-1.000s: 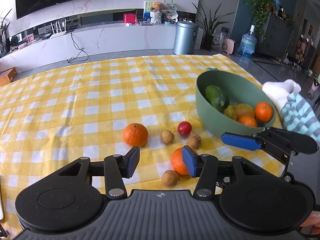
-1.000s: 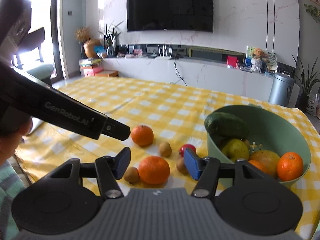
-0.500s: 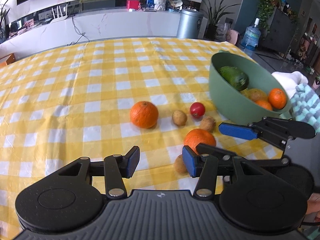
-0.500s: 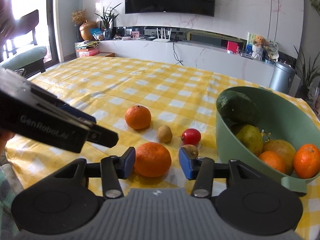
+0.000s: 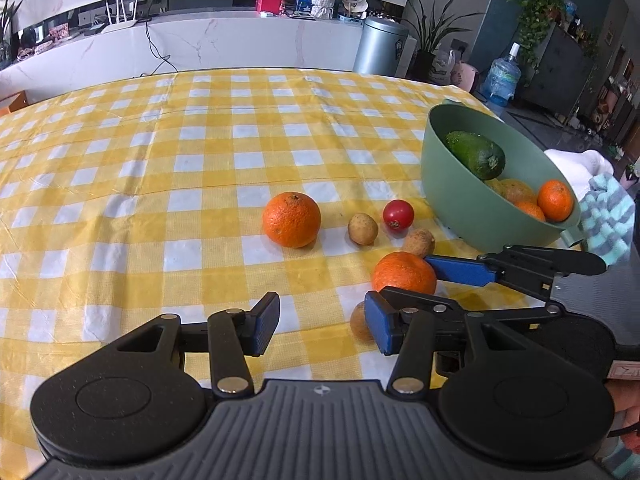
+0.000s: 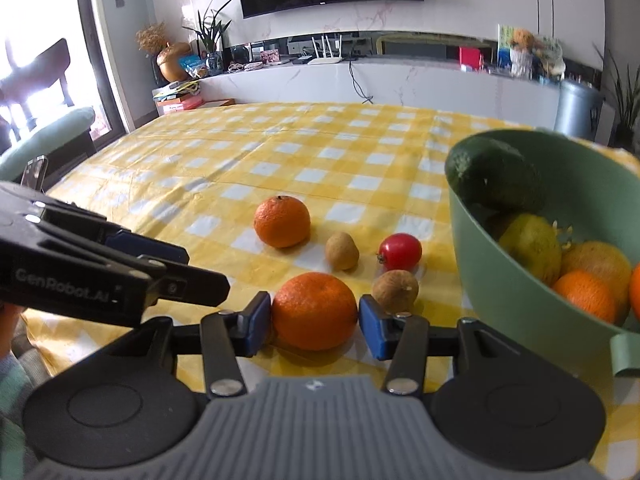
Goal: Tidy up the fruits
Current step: 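Grasp an orange with the right gripper while the left gripper grasps a brown kiwi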
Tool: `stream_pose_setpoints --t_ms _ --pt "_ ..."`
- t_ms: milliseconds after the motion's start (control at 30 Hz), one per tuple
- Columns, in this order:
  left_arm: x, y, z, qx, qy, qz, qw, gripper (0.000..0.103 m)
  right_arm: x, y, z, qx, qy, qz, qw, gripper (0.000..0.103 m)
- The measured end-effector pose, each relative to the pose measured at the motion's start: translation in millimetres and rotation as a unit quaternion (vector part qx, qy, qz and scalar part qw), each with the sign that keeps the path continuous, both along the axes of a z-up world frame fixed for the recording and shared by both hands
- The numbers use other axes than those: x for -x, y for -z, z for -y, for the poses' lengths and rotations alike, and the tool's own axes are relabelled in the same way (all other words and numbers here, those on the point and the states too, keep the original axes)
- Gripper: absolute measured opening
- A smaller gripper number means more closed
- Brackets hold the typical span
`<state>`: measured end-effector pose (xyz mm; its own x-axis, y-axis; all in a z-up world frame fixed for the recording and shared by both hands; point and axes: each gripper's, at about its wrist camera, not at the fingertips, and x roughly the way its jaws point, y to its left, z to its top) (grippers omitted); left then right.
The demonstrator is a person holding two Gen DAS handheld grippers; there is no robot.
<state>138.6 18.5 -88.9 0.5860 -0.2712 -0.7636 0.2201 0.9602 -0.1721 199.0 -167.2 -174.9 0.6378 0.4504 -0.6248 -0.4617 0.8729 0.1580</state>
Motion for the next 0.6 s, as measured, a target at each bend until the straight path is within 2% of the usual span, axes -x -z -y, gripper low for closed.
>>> stream_pose_setpoints --t_ms 67,200,500,600 --pt "0.4 -0.6 1.6 -0.001 0.002 0.0 1.0 0.058 0.2 -0.6 -0.6 0.002 -0.003 -0.001 1.0 0.046" --pt "2.3 -2.4 5.6 -0.001 0.009 0.001 1.0 0.058 6.1 -4.2 -2.1 0.038 -0.005 0.013 0.999 0.045" --pt "3.0 6.1 30.2 -0.013 0.045 -0.008 0.9989 0.058 9.1 -10.2 19.8 0.067 0.024 0.002 0.997 0.045" --pt "2.1 12.0 36.2 -0.025 0.037 -0.009 0.999 0.052 4.5 -8.2 23.6 0.063 0.028 -0.009 0.998 0.045"
